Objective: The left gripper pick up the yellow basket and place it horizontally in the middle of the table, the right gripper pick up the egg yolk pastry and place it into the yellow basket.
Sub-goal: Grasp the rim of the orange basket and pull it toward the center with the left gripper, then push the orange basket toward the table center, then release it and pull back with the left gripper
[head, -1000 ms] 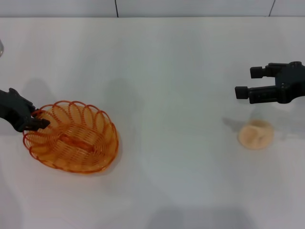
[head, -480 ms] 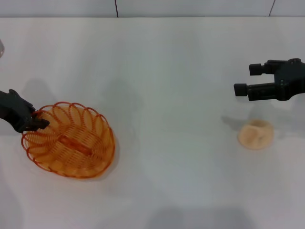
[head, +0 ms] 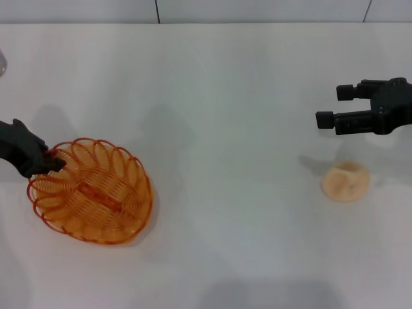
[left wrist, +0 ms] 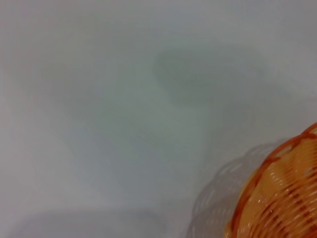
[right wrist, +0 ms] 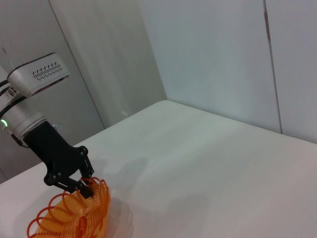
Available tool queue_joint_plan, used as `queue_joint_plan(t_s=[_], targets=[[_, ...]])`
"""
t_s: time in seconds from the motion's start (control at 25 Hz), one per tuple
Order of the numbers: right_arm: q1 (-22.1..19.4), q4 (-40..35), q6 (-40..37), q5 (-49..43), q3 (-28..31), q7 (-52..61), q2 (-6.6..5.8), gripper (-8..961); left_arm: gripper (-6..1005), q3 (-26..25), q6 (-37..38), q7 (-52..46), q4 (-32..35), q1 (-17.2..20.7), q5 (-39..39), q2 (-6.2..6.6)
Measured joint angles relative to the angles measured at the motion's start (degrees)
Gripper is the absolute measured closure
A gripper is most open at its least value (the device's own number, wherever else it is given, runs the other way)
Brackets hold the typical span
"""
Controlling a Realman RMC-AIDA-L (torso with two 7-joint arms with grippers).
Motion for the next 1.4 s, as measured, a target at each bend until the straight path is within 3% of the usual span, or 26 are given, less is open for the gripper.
queue_joint_plan(t_s=[0.32, 0.6, 1.4], targets=[[0.2, -0.1, 0.0, 0.0, 0.0, 0.1, 0.0, 81, 876, -0.2, 2.3, 0.0, -0.1, -0.5, -0.1, 0.53], [0.2, -0.1, 0.2, 0.0, 0.2, 0.2, 0.0, 81, 884, -0.6, 5.0, -0.2, 0.2, -0.8, -4.5, 1.71], [0.6, 0.3, 0.2, 0.0, 0.2, 0.2, 0.0, 82, 918, -1.5, 10.5, -3.0, 0.4, -2.3, -11.6, 2.63]])
